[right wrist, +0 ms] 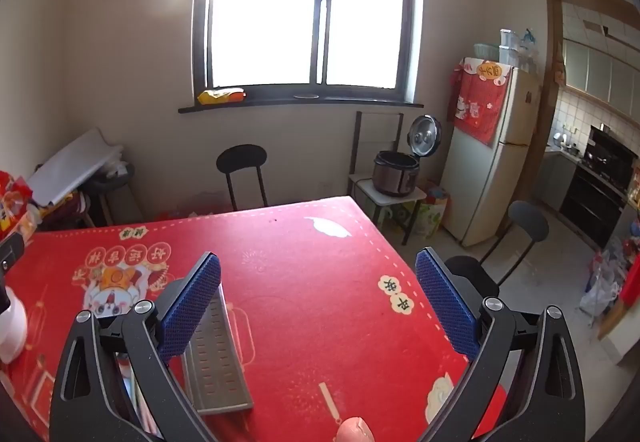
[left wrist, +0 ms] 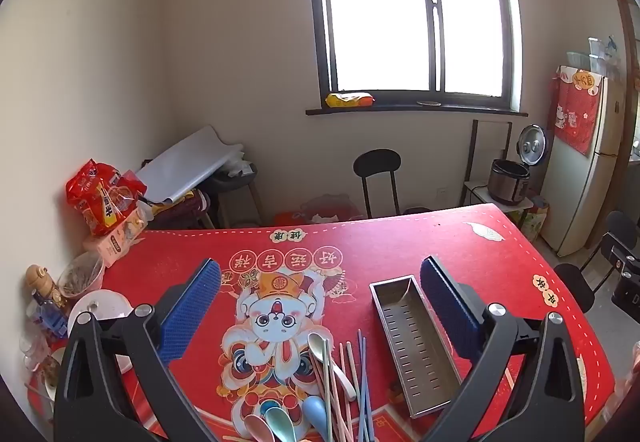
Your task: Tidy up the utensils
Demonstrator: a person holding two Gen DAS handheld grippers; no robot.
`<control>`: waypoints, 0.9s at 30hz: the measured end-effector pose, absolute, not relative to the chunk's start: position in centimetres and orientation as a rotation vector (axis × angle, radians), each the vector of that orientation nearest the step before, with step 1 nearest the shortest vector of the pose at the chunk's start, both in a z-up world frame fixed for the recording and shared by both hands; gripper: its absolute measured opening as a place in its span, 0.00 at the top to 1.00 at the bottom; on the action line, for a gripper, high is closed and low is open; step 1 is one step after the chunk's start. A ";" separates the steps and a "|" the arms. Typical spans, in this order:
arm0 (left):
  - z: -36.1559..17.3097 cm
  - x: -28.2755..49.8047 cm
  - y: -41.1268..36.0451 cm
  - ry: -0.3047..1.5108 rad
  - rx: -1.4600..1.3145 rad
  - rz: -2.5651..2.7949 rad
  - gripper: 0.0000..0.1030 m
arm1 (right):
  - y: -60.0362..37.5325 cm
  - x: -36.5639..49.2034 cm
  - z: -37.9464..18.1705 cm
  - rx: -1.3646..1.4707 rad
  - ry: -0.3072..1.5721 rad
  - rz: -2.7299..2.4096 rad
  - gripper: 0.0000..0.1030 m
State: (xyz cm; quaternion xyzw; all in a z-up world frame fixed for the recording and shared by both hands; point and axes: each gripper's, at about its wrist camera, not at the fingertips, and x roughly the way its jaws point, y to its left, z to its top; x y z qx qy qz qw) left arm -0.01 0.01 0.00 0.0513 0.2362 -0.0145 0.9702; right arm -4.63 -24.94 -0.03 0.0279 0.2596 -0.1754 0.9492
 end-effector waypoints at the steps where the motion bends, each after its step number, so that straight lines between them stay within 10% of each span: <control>1: 0.0 0.0 0.0 0.477 0.105 -0.028 0.05 | -25.0 -4.6 0.0 0.060 0.531 -0.356 0.08; 27: -0.3 -0.2 0.5 0.487 0.093 -0.027 0.05 | -24.8 -4.1 -0.1 0.059 0.541 -0.353 0.08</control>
